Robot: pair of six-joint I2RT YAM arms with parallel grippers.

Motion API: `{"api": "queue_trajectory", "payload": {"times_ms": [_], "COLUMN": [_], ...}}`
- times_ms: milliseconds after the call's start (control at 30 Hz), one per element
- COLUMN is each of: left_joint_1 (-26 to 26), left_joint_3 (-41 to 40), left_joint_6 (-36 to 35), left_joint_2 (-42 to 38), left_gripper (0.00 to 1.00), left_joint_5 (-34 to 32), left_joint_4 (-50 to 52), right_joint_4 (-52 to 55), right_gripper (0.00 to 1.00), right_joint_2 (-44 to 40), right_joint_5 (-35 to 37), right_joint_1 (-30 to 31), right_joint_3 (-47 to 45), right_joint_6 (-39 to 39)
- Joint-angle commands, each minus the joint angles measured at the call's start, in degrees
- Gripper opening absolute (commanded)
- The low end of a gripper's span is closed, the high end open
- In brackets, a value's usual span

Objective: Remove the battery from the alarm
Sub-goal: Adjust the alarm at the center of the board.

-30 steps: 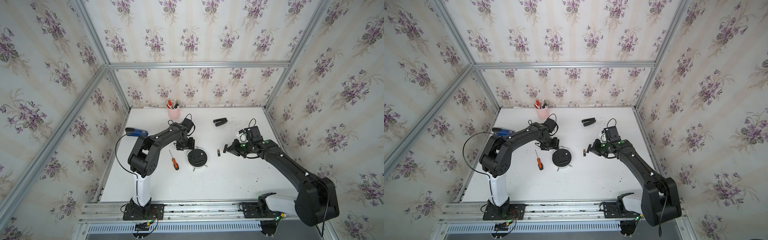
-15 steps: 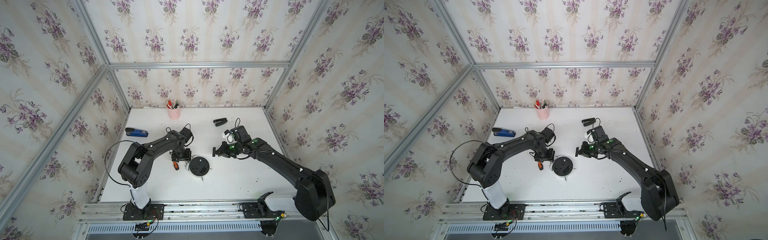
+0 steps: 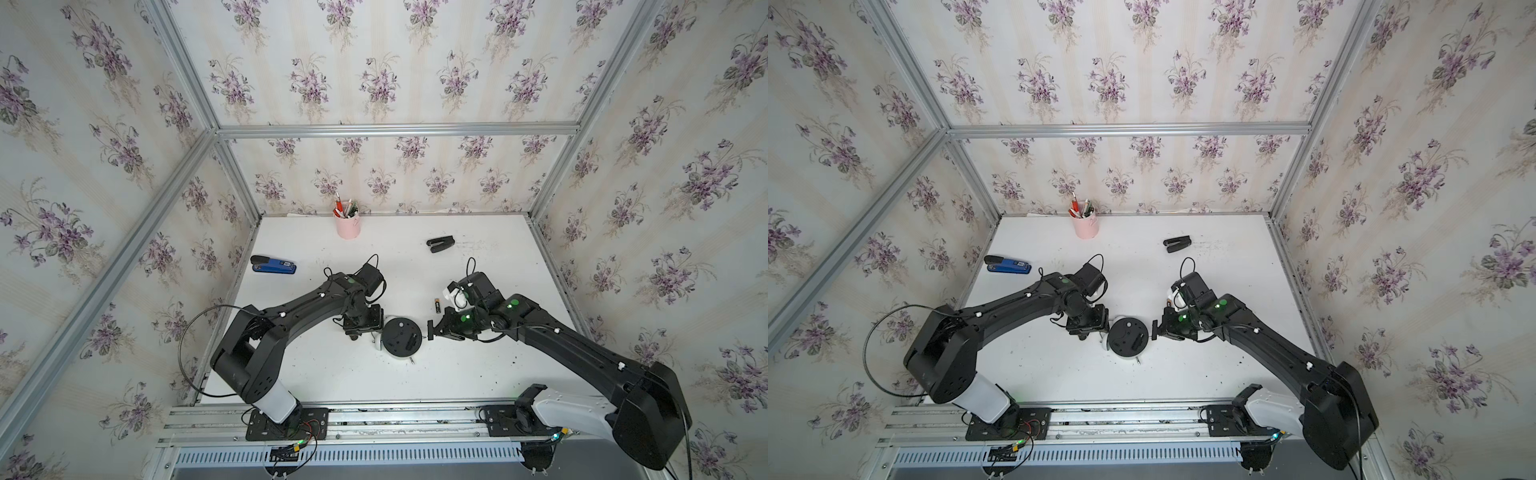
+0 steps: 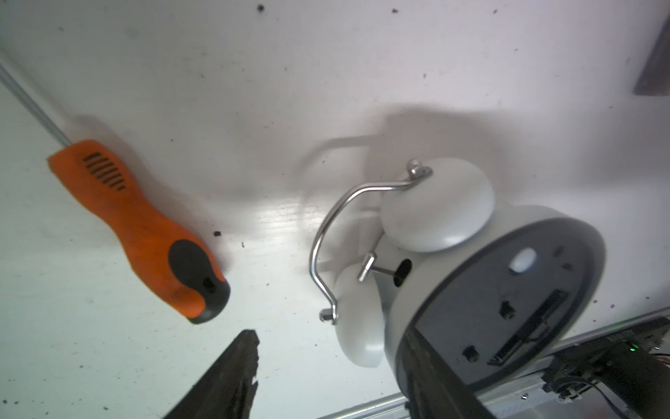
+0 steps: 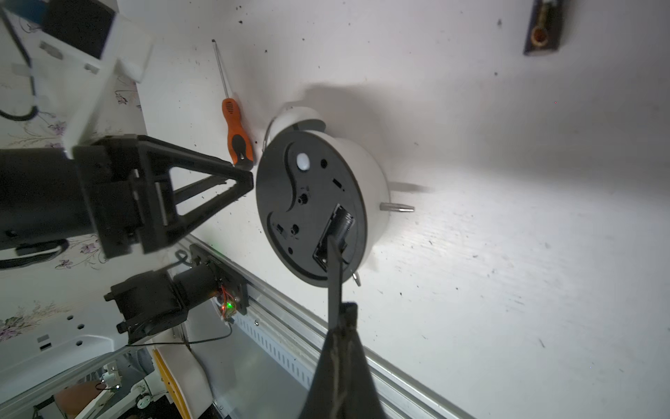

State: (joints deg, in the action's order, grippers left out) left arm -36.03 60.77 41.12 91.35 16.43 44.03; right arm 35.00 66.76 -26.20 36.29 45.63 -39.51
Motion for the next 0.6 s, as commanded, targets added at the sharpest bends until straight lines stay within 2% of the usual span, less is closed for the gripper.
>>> {"api": "queue_trajectory", "payload": {"times_ms": [0, 233, 367, 467, 567], "left_joint_1": [-1.29, -4.41, -6.74, -9.18, -12.68], "left_joint_3": [-1.15, -4.05, -3.42, -0.38, 4.94], "left_joint_6": [2.66, 8.01, 11.39, 11.12, 8.04], "left_joint_2": [-1.26, -2.68, -4.31, -4.71, -3.21], "left_gripper": [0.64, 0.62, 0.6, 0.61, 0.7], "left_joint_5": [3.79, 7.28, 6.87, 4.99, 1.17], "left_joint_4": [-3.42, -7.66, -8.85, -6.08, -0.3], "right_joint_4": [-1.0, -4.75, -4.65, -4.47, -3.3], "right_gripper": [0.0, 0.0, 0.0, 0.0, 0.0], "right_joint_2": [-3.63, -2.14, -0.41, -0.34, 0.12], "right_joint_5": [-1.41, 2.47, 3.78, 3.83, 4.89], "right_joint_1": [0.5, 3.43, 3.43, 3.43, 3.3], "right_joint_3": [-2.29, -2.31, -2.56, -1.98, -1.1], "right_joint_6": [-3.02, -7.97, -8.13, -8.24, -7.63]}}
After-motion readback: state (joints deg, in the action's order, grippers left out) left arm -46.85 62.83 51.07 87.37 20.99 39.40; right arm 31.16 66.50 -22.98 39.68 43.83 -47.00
